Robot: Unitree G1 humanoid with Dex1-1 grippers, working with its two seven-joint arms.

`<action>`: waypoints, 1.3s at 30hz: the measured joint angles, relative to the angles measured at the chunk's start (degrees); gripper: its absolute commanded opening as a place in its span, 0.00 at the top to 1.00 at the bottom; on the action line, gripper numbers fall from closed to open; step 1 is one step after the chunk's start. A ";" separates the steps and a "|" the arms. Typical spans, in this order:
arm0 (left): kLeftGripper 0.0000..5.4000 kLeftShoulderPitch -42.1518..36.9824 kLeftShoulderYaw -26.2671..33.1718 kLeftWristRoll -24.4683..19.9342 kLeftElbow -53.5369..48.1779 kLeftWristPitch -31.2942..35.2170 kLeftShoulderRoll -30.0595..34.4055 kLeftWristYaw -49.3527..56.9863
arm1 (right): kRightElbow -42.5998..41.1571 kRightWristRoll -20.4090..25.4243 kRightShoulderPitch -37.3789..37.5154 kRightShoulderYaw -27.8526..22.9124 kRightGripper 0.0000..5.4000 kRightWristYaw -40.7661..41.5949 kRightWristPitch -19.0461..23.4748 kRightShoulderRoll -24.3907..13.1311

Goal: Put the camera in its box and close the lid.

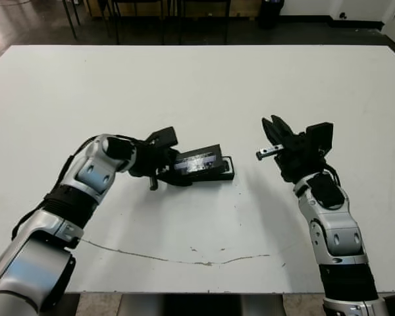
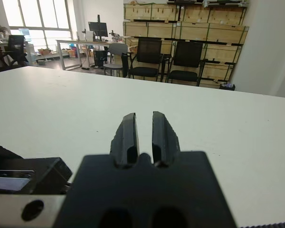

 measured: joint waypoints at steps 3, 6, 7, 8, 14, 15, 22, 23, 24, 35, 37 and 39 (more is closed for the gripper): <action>0.73 -0.73 -1.73 1.14 -1.62 1.40 -0.04 0.06 | 0.01 -0.01 0.00 0.03 1.00 -0.01 0.00 0.07; 0.73 -2.56 -3.61 1.47 -1.97 3.88 -0.03 -1.30 | 0.00 0.00 0.00 0.04 1.00 -0.03 -0.02 0.21; 0.73 -3.09 -3.99 1.53 -1.88 4.61 -0.02 -1.90 | 0.00 0.00 0.00 0.03 1.00 -0.06 -0.03 0.22; 0.73 -3.58 -4.28 1.54 -1.68 5.19 -0.02 -2.47 | 0.00 0.00 0.00 0.01 1.00 -0.08 -0.03 0.25; 0.73 -6.28 -6.35 1.88 -0.92 8.34 -0.42 -4.15 | -0.01 0.13 -0.04 -0.11 1.00 -0.43 -0.02 0.42; 0.73 -6.75 -6.60 1.92 -0.58 9.14 -0.72 -4.22 | -0.03 0.13 -0.04 -0.14 1.00 -0.46 -0.02 0.42; 0.73 -10.04 -6.95 2.15 6.95 7.25 -4.09 -4.98 | -0.20 0.13 -0.06 -0.33 1.00 -0.65 -0.03 0.41; 0.73 -10.31 -7.02 2.32 7.96 6.22 -4.48 -4.96 | -0.30 0.13 -0.05 -0.35 1.00 -0.74 -0.02 0.41; 0.73 -10.52 -7.05 2.47 8.70 5.59 -4.80 -4.90 | -0.50 0.13 -0.04 -0.38 1.00 -0.90 0.00 0.41; 0.74 -10.72 -7.00 3.01 10.24 4.37 -6.20 -3.76 | -1.03 0.21 -0.03 -0.70 1.00 -0.99 0.31 0.41; 0.70 -10.52 -7.00 3.07 10.22 3.82 -6.18 -3.62 | -1.03 0.21 -0.03 -0.72 1.00 -0.99 0.31 0.41; 0.63 -10.58 -7.00 3.06 9.85 4.84 -6.17 -3.92 | -1.02 0.21 -0.03 -0.71 1.00 -0.94 0.31 0.40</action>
